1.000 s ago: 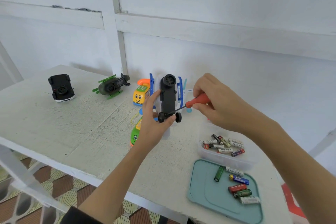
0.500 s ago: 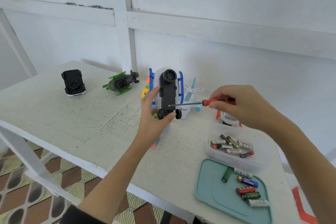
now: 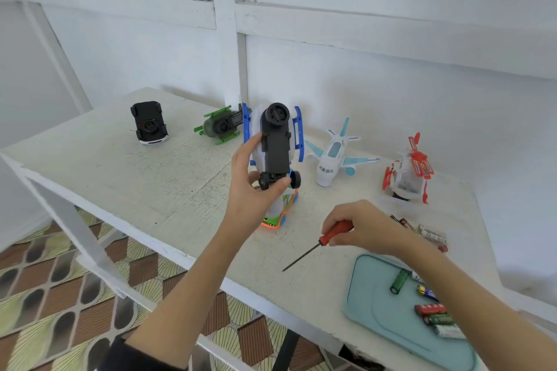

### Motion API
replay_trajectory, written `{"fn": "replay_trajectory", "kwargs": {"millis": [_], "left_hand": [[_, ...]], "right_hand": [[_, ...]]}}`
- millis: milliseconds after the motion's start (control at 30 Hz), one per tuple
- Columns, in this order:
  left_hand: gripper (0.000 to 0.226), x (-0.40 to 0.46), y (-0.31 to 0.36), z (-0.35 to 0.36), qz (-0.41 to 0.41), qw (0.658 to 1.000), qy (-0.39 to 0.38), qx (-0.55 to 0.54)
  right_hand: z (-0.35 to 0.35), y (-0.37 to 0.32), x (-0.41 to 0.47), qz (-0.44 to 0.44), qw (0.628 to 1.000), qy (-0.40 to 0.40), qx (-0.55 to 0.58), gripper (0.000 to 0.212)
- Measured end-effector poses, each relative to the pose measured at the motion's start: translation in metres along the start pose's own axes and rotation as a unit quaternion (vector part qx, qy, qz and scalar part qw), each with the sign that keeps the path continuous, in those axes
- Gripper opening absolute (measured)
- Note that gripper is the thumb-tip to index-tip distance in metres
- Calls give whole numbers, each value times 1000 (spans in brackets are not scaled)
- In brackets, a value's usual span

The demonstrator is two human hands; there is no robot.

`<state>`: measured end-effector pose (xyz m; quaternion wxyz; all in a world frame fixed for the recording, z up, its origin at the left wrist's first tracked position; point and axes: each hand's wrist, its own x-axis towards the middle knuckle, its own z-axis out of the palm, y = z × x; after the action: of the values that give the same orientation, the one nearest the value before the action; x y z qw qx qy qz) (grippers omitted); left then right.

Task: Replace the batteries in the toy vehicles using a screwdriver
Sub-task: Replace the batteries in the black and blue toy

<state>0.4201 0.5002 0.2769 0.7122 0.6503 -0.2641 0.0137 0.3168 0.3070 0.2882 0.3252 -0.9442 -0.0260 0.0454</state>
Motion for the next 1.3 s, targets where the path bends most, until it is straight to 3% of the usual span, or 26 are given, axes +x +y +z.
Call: {"fn": "replay_trajectory", "kwargs": {"millis": [133, 267, 533, 700, 833, 967, 1167, 1300], "left_hand": [[74, -6, -3, -3, -4, 1000, -6, -5], [74, -9, -3, -5, -14, 1000, -9, -3], [73, -10, -3, -11, -21, 1000, -11, -8], [73, -9, -3, -14, -25, 1000, -12, -15], [74, -2, -2, -14, -23, 999, -18, -14], [75, 5, 1, -10, -16, 1000, -18, -8], [74, 5, 12, -7, 6, 1000, -5, -16], [87, -1, 16, -14, 19, 999, -11, -30]], "right_hand": [[22, 12, 17, 3, 986, -48, -159, 17], [33, 18, 26, 14, 966, -87, -244, 18], [42, 27, 28, 33, 965, -80, -247, 20], [34, 34, 28, 32, 987, -25, -156, 34], [9, 17, 24, 0, 992, 121, -47, 30], [-19, -26, 26, -59, 963, 250, 75, 26], [-32, -75, 57, -95, 956, 221, 169, 49], [-24, -87, 80, -119, 959, 188, 176, 69]]}}
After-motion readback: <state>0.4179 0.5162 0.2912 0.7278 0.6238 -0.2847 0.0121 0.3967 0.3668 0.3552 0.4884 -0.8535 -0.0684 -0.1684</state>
